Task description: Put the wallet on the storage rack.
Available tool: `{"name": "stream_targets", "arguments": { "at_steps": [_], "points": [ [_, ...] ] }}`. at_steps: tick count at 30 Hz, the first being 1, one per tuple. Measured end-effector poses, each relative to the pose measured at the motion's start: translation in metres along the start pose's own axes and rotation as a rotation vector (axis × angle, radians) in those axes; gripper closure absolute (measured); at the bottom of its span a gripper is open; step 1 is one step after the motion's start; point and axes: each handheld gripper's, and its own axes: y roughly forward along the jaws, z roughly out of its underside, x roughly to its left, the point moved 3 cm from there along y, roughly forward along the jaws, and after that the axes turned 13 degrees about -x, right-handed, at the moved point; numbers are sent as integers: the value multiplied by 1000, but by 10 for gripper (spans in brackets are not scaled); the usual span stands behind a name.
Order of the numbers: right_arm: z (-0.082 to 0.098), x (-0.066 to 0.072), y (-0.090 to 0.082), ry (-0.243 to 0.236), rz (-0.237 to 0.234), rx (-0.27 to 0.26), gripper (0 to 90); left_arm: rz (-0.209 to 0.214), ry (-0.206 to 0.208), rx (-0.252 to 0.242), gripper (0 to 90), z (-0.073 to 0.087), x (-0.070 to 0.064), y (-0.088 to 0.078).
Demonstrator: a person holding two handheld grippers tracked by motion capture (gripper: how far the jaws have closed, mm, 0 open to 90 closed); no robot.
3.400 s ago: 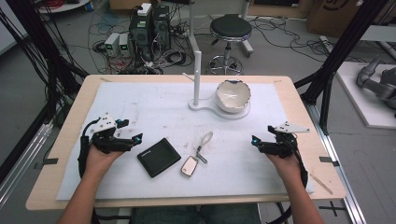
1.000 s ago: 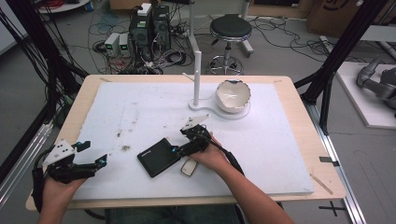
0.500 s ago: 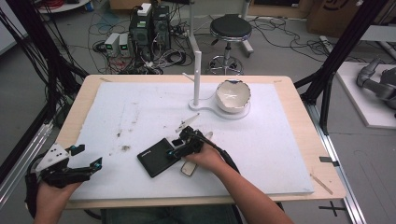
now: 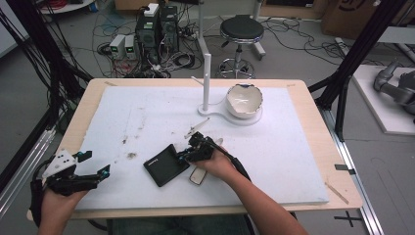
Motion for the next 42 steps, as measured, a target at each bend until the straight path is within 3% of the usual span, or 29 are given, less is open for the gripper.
{"name": "stream_targets", "arguments": {
  "at_steps": [4, 10, 11, 17, 26, 35, 36, 40, 42],
  "points": [
    [-3, 3, -4, -36, 13, -15, 849, 0, 0, -4, 169, -1, 0, 0],
    [-9, 2, -17, -73, 47, -79, 855, 3, -1, -7, 169, -1, 1, 3],
    [-12, 2, -25, -83, 62, -112, 856, 5, -3, -8, 169, -1, 1, 4],
    [-17, 0, -47, -120, 117, -166, 857, 28, 3, -7, 169, -4, 0, 16],
    [-15, -11, -84, -129, 214, -220, 856, 59, 4, -10, 169, -8, -2, 34],
    [-17, -26, -119, -122, 311, -268, 857, 114, 12, -10, 169, -15, -9, 64],
    [-19, -31, -129, -126, 344, -275, 857, 126, 15, -10, 169, -16, -10, 69],
    [-23, -36, -143, -122, 378, -289, 857, 135, 16, -11, 169, -18, -11, 76],
    [-29, -42, -158, -122, 417, -296, 857, 147, 16, -12, 169, -19, -12, 83]
  ]
}}
